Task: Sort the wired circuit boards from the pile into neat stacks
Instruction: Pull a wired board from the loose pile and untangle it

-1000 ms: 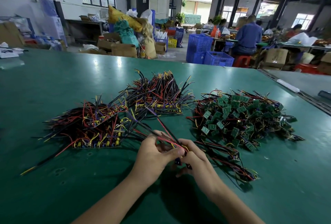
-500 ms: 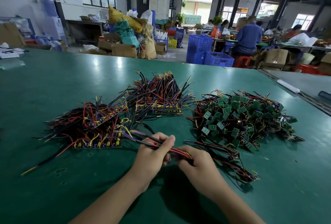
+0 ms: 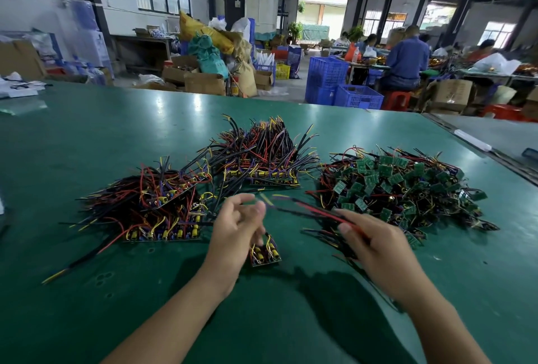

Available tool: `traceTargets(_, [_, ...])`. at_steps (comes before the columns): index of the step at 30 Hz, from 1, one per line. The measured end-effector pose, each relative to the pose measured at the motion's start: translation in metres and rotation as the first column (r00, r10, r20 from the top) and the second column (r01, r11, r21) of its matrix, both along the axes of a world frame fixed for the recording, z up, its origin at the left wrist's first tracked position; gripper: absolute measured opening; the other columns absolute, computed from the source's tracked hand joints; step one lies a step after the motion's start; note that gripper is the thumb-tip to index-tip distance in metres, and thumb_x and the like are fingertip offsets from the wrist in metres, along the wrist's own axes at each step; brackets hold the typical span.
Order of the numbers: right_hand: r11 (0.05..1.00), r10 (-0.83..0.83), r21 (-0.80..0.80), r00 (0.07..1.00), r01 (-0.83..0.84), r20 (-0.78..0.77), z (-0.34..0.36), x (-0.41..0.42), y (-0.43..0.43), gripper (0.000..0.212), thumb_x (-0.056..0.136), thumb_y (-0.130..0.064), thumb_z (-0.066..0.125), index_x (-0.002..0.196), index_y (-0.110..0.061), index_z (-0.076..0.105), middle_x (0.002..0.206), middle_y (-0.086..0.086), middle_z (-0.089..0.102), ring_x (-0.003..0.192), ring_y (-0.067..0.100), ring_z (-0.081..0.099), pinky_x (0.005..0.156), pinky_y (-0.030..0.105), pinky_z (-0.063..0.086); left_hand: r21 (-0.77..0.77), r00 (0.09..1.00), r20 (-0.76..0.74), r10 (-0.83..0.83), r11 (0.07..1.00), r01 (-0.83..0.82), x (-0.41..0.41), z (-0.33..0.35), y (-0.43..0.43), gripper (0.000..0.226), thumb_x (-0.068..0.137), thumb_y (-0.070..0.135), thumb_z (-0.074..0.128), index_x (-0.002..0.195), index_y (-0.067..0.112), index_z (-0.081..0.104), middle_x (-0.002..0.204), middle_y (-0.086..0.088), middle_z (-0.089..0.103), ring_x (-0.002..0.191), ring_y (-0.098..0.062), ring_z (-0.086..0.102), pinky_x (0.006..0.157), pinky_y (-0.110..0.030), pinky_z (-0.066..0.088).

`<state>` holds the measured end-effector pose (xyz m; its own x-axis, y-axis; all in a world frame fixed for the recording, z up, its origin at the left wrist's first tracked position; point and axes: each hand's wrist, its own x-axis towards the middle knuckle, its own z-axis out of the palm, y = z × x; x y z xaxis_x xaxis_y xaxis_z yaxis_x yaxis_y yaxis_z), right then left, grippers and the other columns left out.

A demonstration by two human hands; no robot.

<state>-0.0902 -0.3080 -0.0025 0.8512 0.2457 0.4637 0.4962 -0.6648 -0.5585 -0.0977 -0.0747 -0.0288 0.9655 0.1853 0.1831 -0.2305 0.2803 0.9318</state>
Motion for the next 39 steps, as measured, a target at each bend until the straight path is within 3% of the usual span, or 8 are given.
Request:
traceTargets(4, [0.981,-0.194,0.010,0.981,0.194,0.011,0.008,0.003,-0.020,0.029,0.095,-0.026,0.058,0.121,-0.020,0.068,0.065,-0.019,0.057,0.045,0.001,0.050,0.044,0.012,0.032,0.270,0.983,0.009,0.185,0.946,-0.180,0.001,-0.003,0.008,0.030,0.084,0.051,0.053,0.093,0.023,0.057,0.083,0.005,0.061,0.066,-0.002,0.054,0.060,-0.021,0.044])
traceTargets(7, [0.936,-0.268,-0.268,0.956,0.228,-0.122,0.005,0.008,-0.029,0.028,0.098,-0.032,0.053,0.121,-0.023,0.067,0.063,-0.008,0.063,0.047,0.005,0.049,0.044,0.018,0.036,0.462,0.957,0.091,0.275,0.840,-0.285,0.001,-0.009,0.010,0.010,0.094,0.033,0.055,0.090,0.023,0.056,0.085,0.002,0.059,0.071,-0.001,0.054,0.068,-0.016,0.043])
traceTargets(12, [0.712,-0.498,-0.648,0.844,0.269,-0.197,-0.004,0.008,-0.031,0.034,0.099,-0.042,0.044,0.128,-0.033,0.059,0.133,-0.002,0.046,0.126,0.025,0.033,0.101,0.045,0.040,0.655,0.925,0.183,0.334,0.660,-0.368,0.002,-0.009,0.016,0.013,0.094,0.028,0.058,0.084,0.022,0.051,0.074,0.002,0.056,0.063,-0.010,0.051,0.056,-0.020,0.039])
traceTargets(18, [0.741,-0.392,-0.654,0.889,0.152,-0.237,-0.005,0.007,-0.023,0.069,0.089,-0.068,0.046,0.149,-0.039,0.030,0.152,-0.007,0.033,0.139,0.021,0.031,0.110,0.044,0.031,0.813,0.938,0.088,0.336,0.519,-0.263,0.002,-0.014,0.026,0.019,0.094,0.042,0.054,0.088,0.025,0.047,0.071,0.007,0.056,0.055,-0.010,0.051,0.050,-0.026,0.036])
traceTargets(26, [0.686,-0.478,-0.695,0.854,0.216,-0.207,-0.002,0.009,-0.029,0.046,0.095,-0.063,0.036,0.102,-0.031,0.069,0.121,-0.008,0.057,0.123,0.020,0.048,0.112,0.059,0.025,0.916,0.931,-0.024,0.365,0.381,-0.126,0.003,-0.019,0.040,0.033,0.097,0.047,0.045,0.080,0.019,0.044,0.058,-0.001,0.050,0.047,-0.017,0.042,0.048,-0.031,0.032])
traceTargets(32, [0.843,-0.320,-0.424,0.942,0.333,0.103,-0.008,0.005,0.000,0.034,0.092,-0.042,0.061,0.118,-0.022,0.069,0.121,-0.002,0.064,0.124,0.025,0.052,0.117,0.054,0.018,0.978,0.912,-0.047,0.407,0.205,-0.041,-0.002,-0.016,0.032,0.059,0.079,0.081,0.034,0.083,0.023,0.043,0.066,0.006,0.057,0.057,-0.012,0.053,0.047,-0.027,0.034])
traceTargets(35, [0.920,-0.134,-0.338,0.971,0.196,0.198,-0.016,0.000,0.018,0.022,0.088,-0.029,0.069,0.105,-0.016,0.075,0.105,-0.001,0.069,0.105,0.024,0.060,0.100,0.041,0.045,0.948,0.916,-0.079,0.393,0.315,-0.053,-0.004,-0.017,0.021,0.065,0.069,0.084,0.046,0.097,0.027,0.033,0.078,0.011,0.055,0.069,-0.011,0.057,0.054,-0.029,0.041])
traceTargets(39, [0.950,0.051,-0.311,0.995,-0.023,0.081,-0.027,-0.005,0.034,0.021,0.094,-0.032,0.061,0.107,-0.020,0.072,0.103,-0.009,0.066,0.101,0.011,0.058,0.085,0.025,0.049,0.815,0.921,-0.115,0.372,0.565,-0.127,-0.003,-0.021,0.011,0.070,0.068,0.052,0.078,0.109,0.031,0.025,0.088,0.012,0.055,0.078,-0.014,0.059,0.065,-0.031,0.045])
